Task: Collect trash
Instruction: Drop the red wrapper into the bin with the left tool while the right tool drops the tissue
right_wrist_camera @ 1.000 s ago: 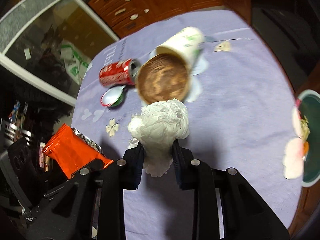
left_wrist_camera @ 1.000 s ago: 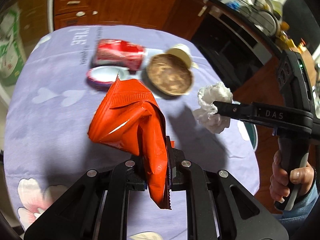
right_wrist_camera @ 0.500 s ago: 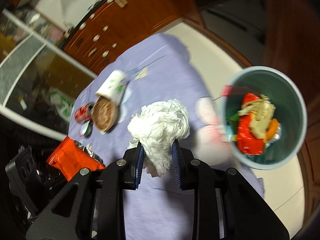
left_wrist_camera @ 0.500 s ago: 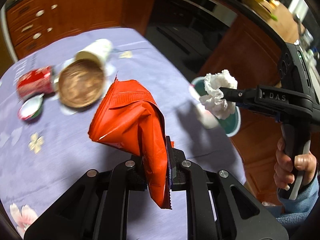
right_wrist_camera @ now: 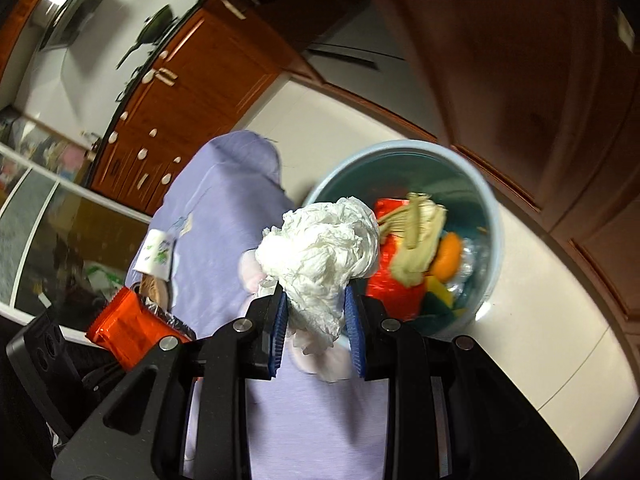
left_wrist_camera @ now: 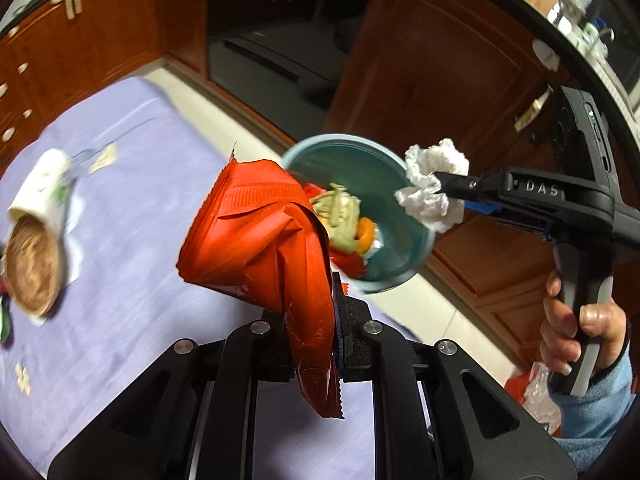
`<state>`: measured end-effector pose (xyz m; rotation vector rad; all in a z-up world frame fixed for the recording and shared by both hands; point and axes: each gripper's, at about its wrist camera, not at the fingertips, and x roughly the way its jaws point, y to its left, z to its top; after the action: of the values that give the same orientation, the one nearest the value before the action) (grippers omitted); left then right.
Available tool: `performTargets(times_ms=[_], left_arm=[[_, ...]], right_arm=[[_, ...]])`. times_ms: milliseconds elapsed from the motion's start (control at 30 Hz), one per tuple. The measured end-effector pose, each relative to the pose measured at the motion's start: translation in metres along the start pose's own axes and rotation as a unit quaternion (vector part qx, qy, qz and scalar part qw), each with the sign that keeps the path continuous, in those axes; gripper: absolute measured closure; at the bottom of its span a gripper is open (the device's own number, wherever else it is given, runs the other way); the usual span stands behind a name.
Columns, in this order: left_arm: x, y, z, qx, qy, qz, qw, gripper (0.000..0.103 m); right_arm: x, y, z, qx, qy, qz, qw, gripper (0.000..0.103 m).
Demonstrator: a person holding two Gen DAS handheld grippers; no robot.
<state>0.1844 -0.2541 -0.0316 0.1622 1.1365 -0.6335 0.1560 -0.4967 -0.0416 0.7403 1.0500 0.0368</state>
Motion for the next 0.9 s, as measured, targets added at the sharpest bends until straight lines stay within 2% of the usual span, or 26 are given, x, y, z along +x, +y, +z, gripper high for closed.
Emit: performTargets(times_ms=[233, 300, 333, 367, 500, 567, 800, 900], left_arm=[[0.043, -0.030, 0.022, 0.027, 0.036, -0.016, 0.9989, 0.087], [0.057, -0.035, 0.026, 0.027, 0.047, -0.021, 0.9983, 0.078], [0.063, -0.035, 0.029, 0.027, 0.049, -0.019, 0.9982, 0.065], [0.066, -0.037, 0.031, 0.029, 0.050, -0.016, 0.9982, 0.058], [0.080, -0.039, 0.035, 0.028, 0.060, -0.012, 0.9978, 0.051], [0.081, -0.037, 0.037, 0.026, 0.057, -0.013, 0.9980, 0.042], [0.083, -0.035, 0.038, 0.025, 0.059, 0.000, 0.9979, 0.040], [0.078, -0.031, 0.033, 0.016, 0.057, 0.003, 0.9982, 0.027]], right_arm=[[-0.001, -0.034, 0.009, 0.026, 0.004, -0.013, 1.000, 0.078], [-0.003, -0.040, 0.011, 0.030, 0.004, -0.015, 0.999, 0.078], [-0.003, -0.043, 0.012, 0.032, 0.004, -0.017, 0.999, 0.078], [-0.003, -0.046, 0.013, 0.033, 0.005, -0.018, 0.999, 0.077], [0.000, -0.054, 0.016, 0.036, 0.010, -0.020, 0.999, 0.077], [0.002, -0.055, 0.016, 0.035, 0.013, -0.020, 0.999, 0.077], [0.010, -0.050, 0.020, 0.036, 0.017, -0.015, 0.999, 0.077], [0.014, -0.049, 0.020, 0.034, 0.022, -0.014, 0.999, 0.076]])
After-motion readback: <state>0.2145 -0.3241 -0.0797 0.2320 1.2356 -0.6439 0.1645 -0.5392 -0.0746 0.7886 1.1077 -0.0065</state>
